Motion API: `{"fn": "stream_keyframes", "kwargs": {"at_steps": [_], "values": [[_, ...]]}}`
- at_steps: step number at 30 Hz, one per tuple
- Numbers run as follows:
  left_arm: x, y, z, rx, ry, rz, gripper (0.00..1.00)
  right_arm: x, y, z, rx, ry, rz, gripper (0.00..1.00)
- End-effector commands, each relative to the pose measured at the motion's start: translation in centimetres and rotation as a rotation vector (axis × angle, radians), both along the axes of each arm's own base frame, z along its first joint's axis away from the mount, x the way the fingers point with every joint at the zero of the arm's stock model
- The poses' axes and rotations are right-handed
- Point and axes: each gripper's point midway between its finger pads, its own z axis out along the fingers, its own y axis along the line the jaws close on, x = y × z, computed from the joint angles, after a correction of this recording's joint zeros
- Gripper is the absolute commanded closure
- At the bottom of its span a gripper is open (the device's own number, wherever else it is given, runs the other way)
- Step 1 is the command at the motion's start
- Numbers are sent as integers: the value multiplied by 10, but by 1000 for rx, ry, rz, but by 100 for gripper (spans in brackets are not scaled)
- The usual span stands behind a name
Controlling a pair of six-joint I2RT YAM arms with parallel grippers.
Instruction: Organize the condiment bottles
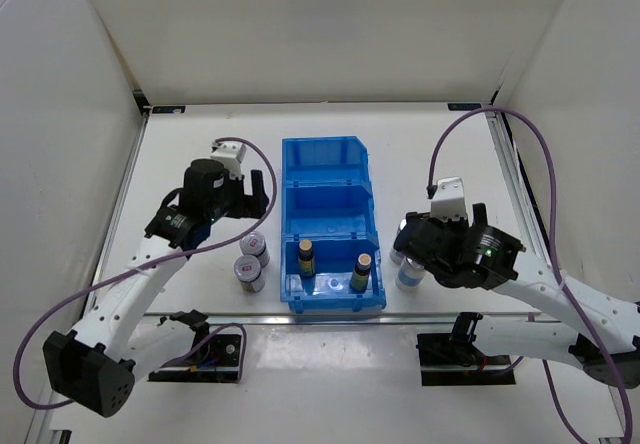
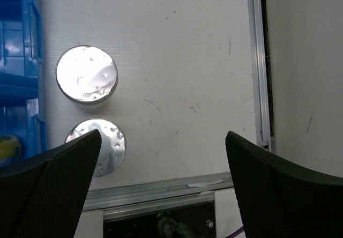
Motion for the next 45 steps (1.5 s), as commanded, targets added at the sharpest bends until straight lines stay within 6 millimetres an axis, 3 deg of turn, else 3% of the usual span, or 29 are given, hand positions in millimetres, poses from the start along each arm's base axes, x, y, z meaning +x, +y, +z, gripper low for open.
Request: {"fn": "stream_keyframes", "kwargs": {"at_steps": [1,4,6,11,15,19,30,34,37,40,45], "values": [[8,22,37,-26,-121,98,0,-3,6,9,115,-3,-14,0],[3,46,47,-17,-179,206,0,-8,8,-2,123,38,-11,0],[-1,56,48,-12,-190,255,0,-8,22,-8,166,57,13,0],[-9,73,32,34,-139,339,0,-7,33,-36,160,141,-28,0],[-7,78,32,53,-128,373,0,-9,42,-65,241,250,-37,0],[-7,78,32,53,-128,373,0,-5,49,-68,330,252,-3,0],[-7,80,32,49,-129,386,0,-10,57,-96,318,333,-11,1],[-6,79,30,54,-121,385,0,-7,46,-96,301,307,-63,13],[-6,79,30,54,-121,385,0,-9,39,-92,301,298,-99,37],[-7,81,28,63,-115,392,0,-12,35,-71,329,278,-92,73],[-7,81,28,63,-115,393,0,-20,38,-37,428,250,-45,100]]}}
